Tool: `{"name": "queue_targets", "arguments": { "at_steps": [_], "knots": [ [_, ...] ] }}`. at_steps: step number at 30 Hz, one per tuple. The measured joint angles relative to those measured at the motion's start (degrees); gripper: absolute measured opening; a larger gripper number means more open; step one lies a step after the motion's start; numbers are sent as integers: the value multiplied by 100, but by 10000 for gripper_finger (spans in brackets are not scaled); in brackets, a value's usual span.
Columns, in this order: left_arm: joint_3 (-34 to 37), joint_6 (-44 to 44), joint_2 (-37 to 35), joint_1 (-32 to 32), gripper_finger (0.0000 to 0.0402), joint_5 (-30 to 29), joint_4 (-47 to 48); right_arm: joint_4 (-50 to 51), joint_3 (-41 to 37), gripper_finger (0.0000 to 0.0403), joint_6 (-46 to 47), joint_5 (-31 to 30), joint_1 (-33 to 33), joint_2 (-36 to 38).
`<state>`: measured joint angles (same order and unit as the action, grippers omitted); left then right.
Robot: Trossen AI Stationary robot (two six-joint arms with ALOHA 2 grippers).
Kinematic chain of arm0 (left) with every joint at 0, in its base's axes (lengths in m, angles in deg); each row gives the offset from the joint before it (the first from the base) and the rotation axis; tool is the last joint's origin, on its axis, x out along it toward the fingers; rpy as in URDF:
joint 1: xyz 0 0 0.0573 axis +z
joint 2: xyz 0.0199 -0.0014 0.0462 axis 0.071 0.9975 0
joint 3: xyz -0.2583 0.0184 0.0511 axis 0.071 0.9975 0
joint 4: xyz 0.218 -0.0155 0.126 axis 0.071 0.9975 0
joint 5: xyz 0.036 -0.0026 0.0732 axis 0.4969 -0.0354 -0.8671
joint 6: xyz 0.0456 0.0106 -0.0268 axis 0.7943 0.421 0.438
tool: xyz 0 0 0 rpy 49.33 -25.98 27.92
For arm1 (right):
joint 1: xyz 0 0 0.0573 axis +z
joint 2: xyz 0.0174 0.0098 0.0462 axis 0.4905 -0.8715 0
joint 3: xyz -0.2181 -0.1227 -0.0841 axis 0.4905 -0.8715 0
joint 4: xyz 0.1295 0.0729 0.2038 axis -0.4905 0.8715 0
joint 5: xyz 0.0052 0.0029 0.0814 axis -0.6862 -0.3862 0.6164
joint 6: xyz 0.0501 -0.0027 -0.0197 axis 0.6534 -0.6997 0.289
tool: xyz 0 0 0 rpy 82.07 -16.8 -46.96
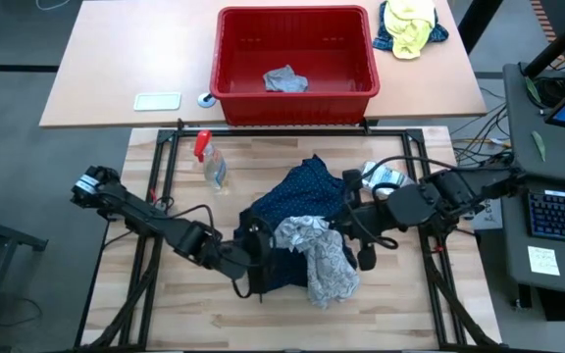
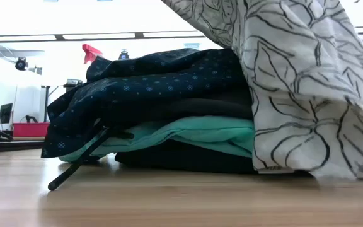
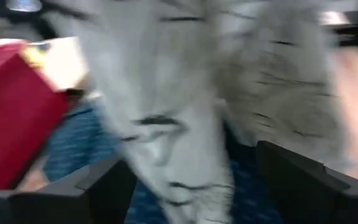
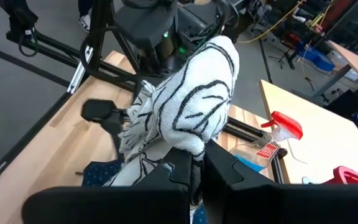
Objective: Fold Laundry from Bin
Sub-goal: Fold the white floral shirt
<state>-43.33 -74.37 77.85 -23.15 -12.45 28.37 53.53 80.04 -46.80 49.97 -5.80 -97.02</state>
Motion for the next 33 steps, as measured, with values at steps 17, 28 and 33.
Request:
{"name": "queue_targets", "arguments": {
  "at_steps": [17, 28, 33],
  "knots": [
    [-201, 687, 228, -224, 15, -684, 122, -6, 47, 9, 373, 545, 77, 28],
    [-2535, 2468, 191, -1388, 0, -1090, 1282, 18, 1098, 12, 1266, 2142, 870, 32],
    [-3432, 3037, 247, -1706, 0, -1412, 1475, 42, 1582, 11, 1680, 2154, 1240, 32]
  ]
}}
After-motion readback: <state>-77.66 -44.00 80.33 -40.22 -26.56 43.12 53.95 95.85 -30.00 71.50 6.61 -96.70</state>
